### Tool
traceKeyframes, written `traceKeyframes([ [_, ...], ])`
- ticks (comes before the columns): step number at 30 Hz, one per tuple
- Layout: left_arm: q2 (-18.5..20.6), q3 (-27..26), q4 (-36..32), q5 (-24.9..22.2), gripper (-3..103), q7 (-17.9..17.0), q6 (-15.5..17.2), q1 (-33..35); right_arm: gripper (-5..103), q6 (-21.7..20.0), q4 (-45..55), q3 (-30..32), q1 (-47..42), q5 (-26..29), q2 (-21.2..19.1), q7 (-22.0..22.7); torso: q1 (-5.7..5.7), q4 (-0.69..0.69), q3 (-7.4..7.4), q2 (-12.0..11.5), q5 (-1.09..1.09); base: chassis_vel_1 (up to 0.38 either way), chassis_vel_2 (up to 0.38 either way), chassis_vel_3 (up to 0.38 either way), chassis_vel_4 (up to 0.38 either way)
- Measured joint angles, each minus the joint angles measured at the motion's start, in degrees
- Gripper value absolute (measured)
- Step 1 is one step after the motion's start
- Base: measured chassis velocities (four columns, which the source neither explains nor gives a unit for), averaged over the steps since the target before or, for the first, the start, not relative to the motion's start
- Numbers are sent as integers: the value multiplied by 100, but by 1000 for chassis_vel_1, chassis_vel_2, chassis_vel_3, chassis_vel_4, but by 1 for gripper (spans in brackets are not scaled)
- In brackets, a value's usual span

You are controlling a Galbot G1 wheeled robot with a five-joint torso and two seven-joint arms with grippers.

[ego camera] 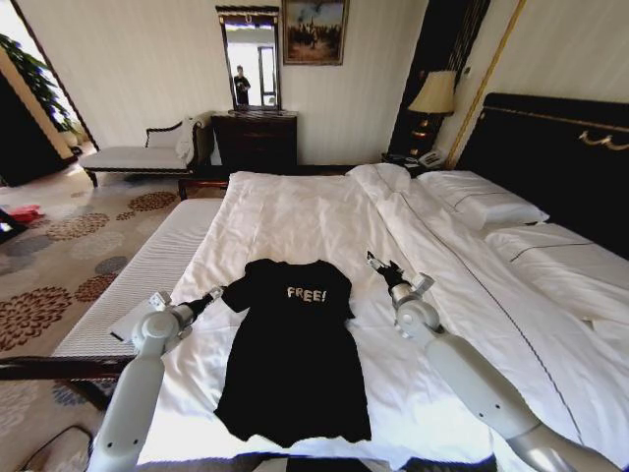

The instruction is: Fold the clothes on the bed.

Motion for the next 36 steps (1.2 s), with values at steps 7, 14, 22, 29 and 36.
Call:
traceKeyframes([
  [7, -167, 41, 322, 216, 100, 271, -225, -190, 100, -13, -227, -173, 164, -69, 82, 20, 0, 0, 0, 0, 0, 0, 0, 0, 0],
  [14, -274, 93, 419, 388, 76, 488, -310, -215, 100, -32, -343, -302, 294, -138, 162, 67, 1, 0, 0, -2, 1, 0, 0, 0, 0],
  [22, -414, 163, 456, 515, 48, 589, -379, -254, 100, -44, -370, -310, 288, -181, 176, 115, 0, -1, 0, -1, 0, 0, 0, 0, 0],
  [29, -508, 155, 315, 794, 21, 733, -551, -187, 100, -64, -350, -227, 151, -260, 169, 145, 0, -1, 0, -1, 0, 0, 0, 0, 0],
  [36, -439, 67, 103, 840, 2, 776, -678, -120, 100, -81, -302, -187, 109, -276, 152, 160, 1, 0, 0, -2, 0, 0, 0, 0, 0],
])
